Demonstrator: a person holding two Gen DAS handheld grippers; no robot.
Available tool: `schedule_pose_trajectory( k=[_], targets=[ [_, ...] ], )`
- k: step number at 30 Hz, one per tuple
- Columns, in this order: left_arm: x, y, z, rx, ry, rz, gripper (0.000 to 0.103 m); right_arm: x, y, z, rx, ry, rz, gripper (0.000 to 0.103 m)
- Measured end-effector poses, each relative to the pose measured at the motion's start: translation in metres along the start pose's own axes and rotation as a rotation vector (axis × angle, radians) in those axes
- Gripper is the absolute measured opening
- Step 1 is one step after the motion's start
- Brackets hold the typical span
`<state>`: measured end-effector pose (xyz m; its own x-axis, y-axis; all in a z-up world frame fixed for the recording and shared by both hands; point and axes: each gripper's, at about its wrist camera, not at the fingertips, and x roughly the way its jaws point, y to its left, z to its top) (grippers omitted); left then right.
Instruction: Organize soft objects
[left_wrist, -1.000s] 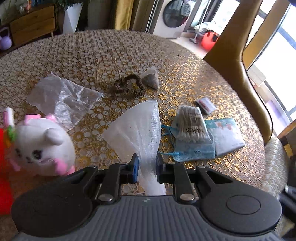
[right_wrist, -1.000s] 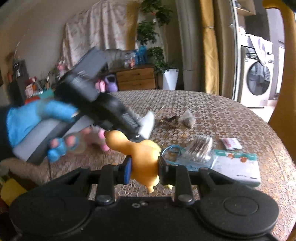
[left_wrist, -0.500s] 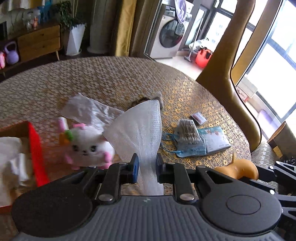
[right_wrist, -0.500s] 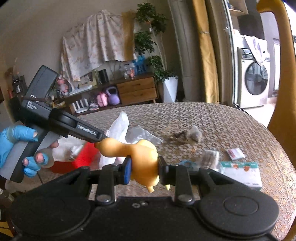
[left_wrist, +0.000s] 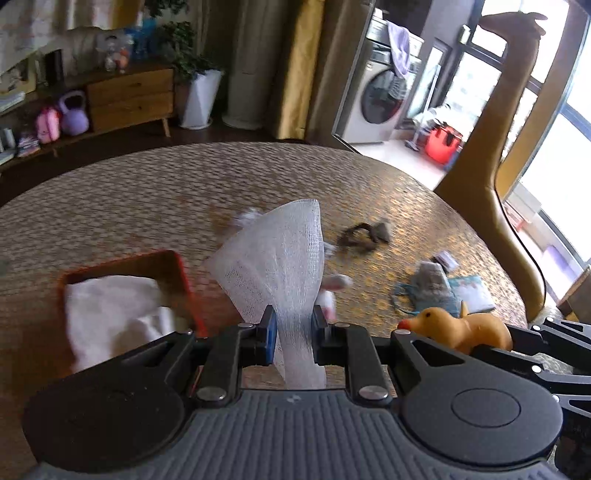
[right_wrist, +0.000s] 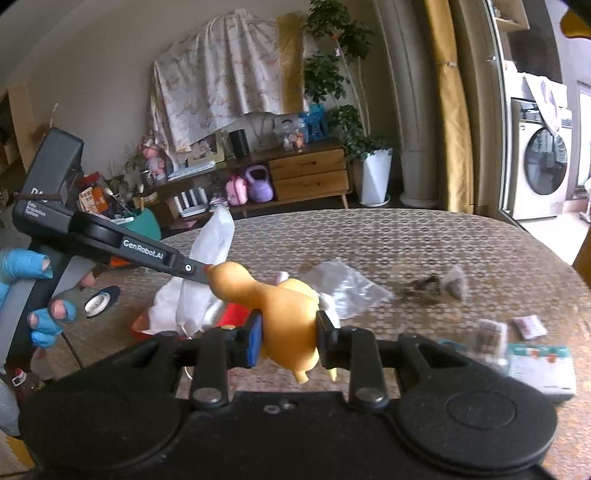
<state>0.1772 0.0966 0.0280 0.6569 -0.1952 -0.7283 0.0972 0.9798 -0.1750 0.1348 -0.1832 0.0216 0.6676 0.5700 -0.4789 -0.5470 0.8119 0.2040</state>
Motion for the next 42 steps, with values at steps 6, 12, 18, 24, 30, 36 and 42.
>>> schedule_pose_trajectory(
  k=[6,12,18,24,30,36,42],
  targets=[
    [-0.012,0.039,0.008,-0.042,-0.032,0.053,0.018,0.027,0.033,0.013,-0.030,0.023,0.051,0.029],
    [-0.014,0.071,0.016,-0.061,-0.048,0.119,0.018,0.063,0.064,0.032,-0.053,0.050,0.080,0.029],
    [-0.001,0.110,0.018,-0.092,-0.027,0.178,0.018,0.107,0.091,0.034,-0.086,0.109,0.089,0.030],
    [0.018,0.145,0.025,-0.113,-0.017,0.261,0.018,0.156,0.115,0.027,-0.165,0.169,0.070,0.029],
    [0.014,0.161,0.043,-0.148,-0.091,0.244,0.018,0.194,0.124,0.016,-0.192,0.217,0.055,0.030],
    [0.040,0.156,0.040,-0.111,-0.046,0.227,0.018,0.217,0.134,0.006,-0.237,0.259,0.072,0.030],
    [0.078,0.165,0.016,-0.116,0.079,0.212,0.018,0.235,0.146,-0.007,-0.309,0.299,0.081,0.031]
  ],
)
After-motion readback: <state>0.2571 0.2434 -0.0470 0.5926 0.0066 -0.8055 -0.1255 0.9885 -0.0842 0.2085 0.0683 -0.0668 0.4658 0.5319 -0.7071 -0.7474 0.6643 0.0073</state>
